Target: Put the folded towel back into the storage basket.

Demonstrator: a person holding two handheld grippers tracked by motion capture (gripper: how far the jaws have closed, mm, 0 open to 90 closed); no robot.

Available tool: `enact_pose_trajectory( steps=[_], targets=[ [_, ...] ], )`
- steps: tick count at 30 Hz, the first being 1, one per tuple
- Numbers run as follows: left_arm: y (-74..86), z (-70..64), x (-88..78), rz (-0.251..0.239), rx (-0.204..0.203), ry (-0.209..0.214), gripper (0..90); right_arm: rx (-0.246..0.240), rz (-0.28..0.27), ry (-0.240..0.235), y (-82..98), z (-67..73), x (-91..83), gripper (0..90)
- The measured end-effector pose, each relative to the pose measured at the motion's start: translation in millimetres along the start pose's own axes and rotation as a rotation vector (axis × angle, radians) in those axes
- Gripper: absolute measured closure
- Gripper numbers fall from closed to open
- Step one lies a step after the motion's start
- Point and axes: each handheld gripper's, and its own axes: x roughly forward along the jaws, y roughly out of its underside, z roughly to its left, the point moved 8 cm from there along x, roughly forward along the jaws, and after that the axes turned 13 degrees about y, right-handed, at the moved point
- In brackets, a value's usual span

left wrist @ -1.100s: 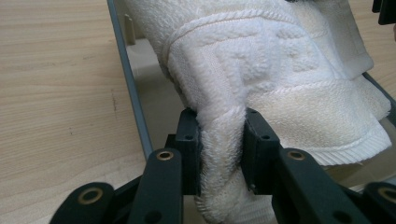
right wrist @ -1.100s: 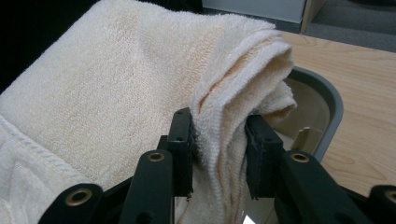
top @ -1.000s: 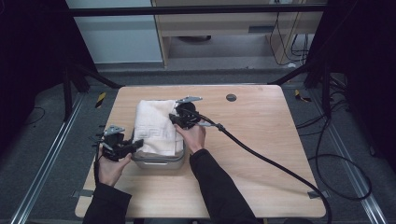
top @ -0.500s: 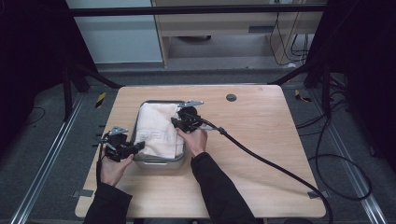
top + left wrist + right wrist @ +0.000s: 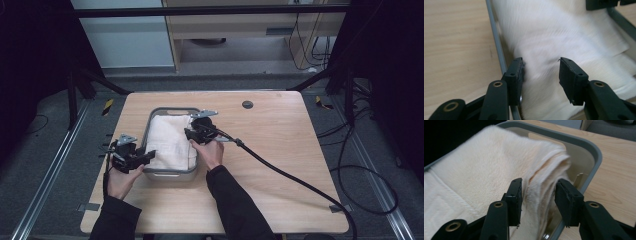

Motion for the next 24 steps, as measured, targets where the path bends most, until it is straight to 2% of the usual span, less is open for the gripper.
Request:
enact_pose_trajectory(
  steps=[3, 9, 15, 24],
  targets=[
    [-8.5, -2.7, -10.9, -0.057, 0.011, 0.002, 53.2, -0.012, -0.039, -0.007, -6.3, -2.6, -7.0, 54.7],
    [-16.0, -7.7, -20.6, -0.107, 0.027, 0.015, 52.2, -0.011, -0.078, -0.005, -16.1, -10.8, -23.2, 48.5],
    [-17.7, -9.9, -25.7, -0.140, 0.046, 0.022, 49.2, -0.028, -0.109, 0.009, -18.5, -29.4, -42.9, 37.7],
    [-11.8, -8.2, -29.4, -0.169, 0.087, 0.000, 41.7, -0.014, -0.127, -0.011, -3.8, -66.7, -81.4, 22.2]
  ],
)
